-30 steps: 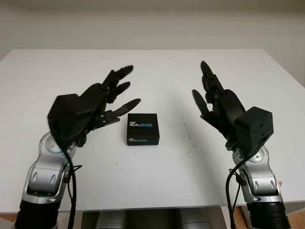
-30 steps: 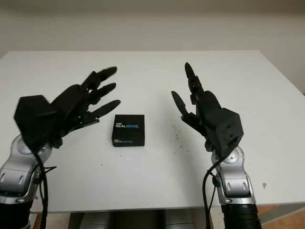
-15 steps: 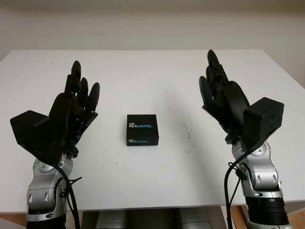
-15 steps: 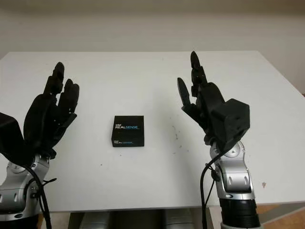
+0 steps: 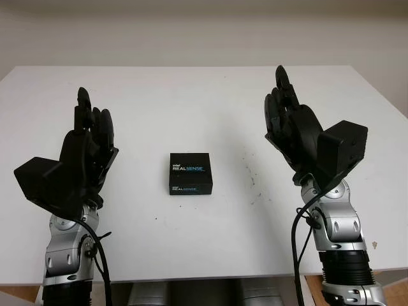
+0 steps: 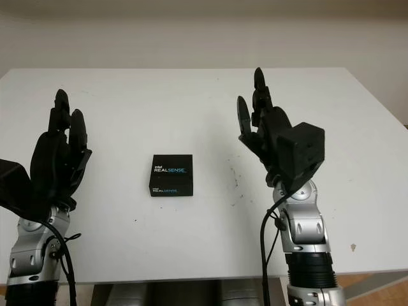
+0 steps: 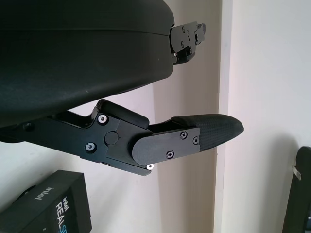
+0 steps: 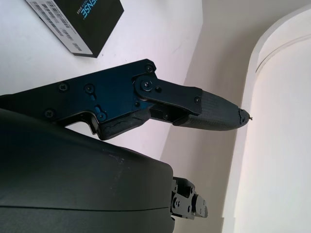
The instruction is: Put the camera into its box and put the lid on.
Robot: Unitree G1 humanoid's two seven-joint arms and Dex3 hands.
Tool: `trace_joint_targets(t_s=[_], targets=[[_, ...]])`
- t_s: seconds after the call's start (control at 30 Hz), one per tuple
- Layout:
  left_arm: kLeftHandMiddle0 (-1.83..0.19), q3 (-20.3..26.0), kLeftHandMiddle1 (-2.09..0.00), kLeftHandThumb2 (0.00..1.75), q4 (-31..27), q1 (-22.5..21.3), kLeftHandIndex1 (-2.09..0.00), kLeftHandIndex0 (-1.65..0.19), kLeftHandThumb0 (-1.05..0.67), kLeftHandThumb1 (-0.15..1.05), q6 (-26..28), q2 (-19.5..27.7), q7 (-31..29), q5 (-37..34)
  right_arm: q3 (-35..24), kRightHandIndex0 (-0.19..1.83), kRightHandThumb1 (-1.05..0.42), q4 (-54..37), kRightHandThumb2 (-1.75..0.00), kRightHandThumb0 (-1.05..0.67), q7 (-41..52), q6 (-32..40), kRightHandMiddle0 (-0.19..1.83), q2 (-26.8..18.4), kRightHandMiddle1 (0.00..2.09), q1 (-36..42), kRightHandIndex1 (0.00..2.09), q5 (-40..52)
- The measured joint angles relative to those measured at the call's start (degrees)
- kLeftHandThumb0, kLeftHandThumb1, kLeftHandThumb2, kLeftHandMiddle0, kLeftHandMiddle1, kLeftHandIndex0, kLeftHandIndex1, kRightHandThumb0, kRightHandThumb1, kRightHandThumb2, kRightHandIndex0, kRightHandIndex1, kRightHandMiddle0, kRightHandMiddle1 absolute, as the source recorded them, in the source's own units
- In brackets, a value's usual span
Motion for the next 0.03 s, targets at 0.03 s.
trace_joint_targets(t_s=[0.03], targets=[[0.19,-0.22,0.00,0.59,-0.01,-0.20,0.00,0.19,-0.79,1.05,0.15,0.25,-0.20,-0.04,0.06,-0.19,-1.05,0.03,-0.67,-0.78,-0.02,0.00,-0.19,0.09,0.00,0.00,0.00,0.00]])
